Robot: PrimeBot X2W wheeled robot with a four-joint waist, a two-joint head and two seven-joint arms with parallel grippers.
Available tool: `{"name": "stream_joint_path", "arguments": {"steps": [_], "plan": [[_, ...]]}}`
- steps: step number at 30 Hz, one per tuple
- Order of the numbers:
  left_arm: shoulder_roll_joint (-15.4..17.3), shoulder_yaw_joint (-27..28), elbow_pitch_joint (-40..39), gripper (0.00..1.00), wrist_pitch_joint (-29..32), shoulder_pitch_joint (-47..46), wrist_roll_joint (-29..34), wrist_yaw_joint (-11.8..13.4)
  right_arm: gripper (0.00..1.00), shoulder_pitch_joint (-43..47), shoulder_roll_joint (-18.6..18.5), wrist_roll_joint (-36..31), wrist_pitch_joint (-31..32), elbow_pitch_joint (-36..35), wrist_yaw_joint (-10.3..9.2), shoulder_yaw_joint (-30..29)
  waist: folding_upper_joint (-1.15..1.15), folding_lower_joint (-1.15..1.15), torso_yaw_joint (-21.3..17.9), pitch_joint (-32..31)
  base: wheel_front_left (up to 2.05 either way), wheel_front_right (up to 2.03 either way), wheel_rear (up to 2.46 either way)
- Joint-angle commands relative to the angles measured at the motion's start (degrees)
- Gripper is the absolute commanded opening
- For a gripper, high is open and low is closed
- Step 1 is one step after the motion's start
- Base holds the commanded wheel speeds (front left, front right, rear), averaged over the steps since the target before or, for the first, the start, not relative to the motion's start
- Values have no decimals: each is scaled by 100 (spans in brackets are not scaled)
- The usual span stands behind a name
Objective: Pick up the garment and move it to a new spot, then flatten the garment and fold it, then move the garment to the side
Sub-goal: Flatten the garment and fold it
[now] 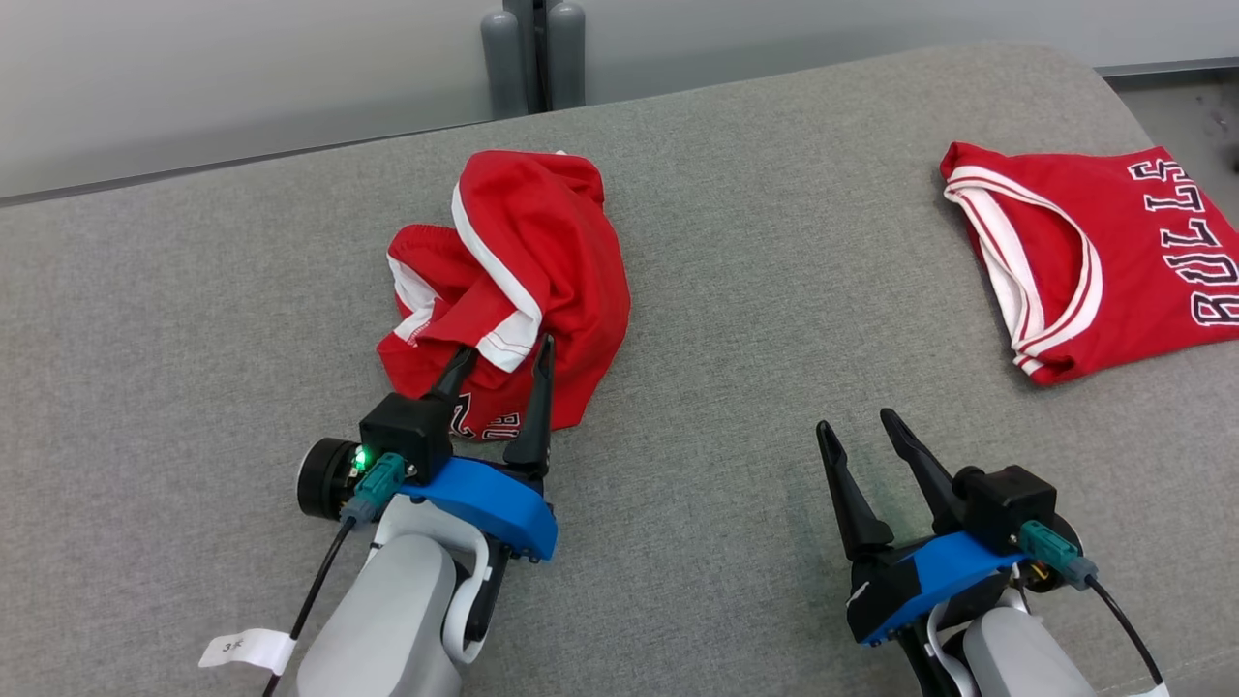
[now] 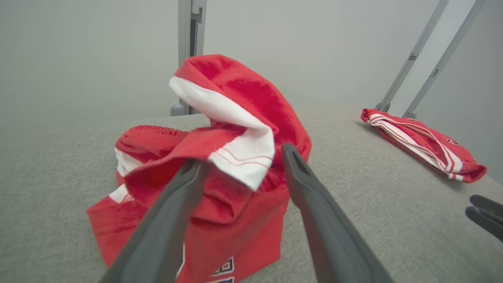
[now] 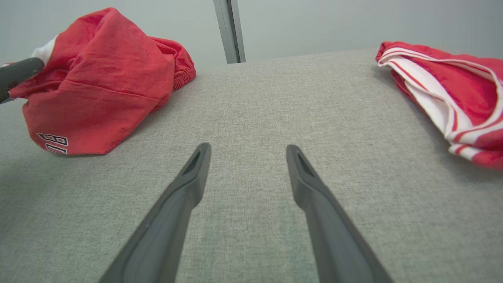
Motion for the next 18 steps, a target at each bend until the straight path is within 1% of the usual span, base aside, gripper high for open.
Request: {"name": "stream_joint_path", "arguments": {"steps": [1, 2, 6, 10, 13, 18], "plan": [[4, 12, 39, 63, -26, -96, -68, -9, 100, -48, -3, 13, 1, 1, 0, 8, 0, -1, -15, 1, 0, 0, 0], [3, 20, 61, 0, -26, -167, -70, 12, 100, -47, -3, 23, 1, 3, 0, 6, 0, -1, -33, -2, 0, 0, 0], [4, 177, -245, 0, -27, -284, 114, 46, 100, -17, -3, 26, 1, 18, -1, -42, 0, -1, -42, -50, 0, 0, 0], [3, 255, -625, 0, -27, -574, 516, -53, 100, 59, -3, 24, 1, 57, 0, -99, 0, -1, -9, -170, 0, 0, 0], [3, 251, -757, 0, -27, -1044, 766, -155, 100, 66, -2, 48, 1, 76, 0, -99, 0, -1, 17, -247, 0, 0, 0], [2, 127, -717, 0, -27, -2176, 1053, -347, 100, 21, -3, 141, 1, 54, 0, -39, 0, -1, 11, -297, 0, 0, 0]]}}
